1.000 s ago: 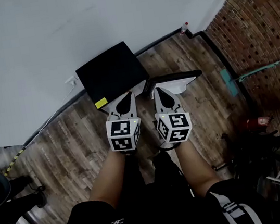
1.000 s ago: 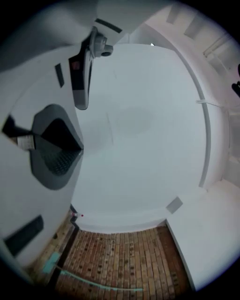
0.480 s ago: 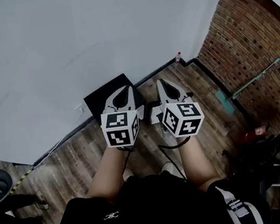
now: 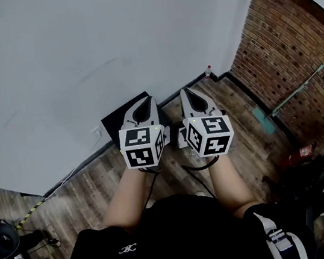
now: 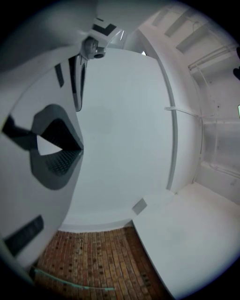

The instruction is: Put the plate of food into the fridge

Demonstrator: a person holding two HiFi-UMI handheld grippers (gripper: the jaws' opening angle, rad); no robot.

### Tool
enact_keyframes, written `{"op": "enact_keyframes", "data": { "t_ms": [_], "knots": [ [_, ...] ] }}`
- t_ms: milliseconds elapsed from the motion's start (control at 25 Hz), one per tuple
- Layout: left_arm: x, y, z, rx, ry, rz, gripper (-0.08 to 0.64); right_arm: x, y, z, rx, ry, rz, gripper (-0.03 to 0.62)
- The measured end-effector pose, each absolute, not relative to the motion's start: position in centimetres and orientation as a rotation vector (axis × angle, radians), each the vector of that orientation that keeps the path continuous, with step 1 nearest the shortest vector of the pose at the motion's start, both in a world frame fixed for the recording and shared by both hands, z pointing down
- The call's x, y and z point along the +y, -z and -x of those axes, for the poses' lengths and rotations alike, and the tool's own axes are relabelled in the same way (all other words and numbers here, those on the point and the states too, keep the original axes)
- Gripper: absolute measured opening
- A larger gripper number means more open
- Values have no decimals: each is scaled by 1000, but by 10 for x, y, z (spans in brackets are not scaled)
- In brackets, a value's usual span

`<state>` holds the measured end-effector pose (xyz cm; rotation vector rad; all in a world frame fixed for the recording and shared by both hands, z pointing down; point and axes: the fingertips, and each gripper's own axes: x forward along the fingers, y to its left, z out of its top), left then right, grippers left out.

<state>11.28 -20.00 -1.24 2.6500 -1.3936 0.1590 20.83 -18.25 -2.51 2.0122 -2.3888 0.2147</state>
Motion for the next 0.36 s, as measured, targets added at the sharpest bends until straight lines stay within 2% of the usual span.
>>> {"op": "enact_keyframes", "data": {
  "t_ms": [360],
  "knots": [
    [-198,18,-131,-1387,-141,-2659,-3,-177,31,-227,-2393,-205,-2017,12]
  ]
}}
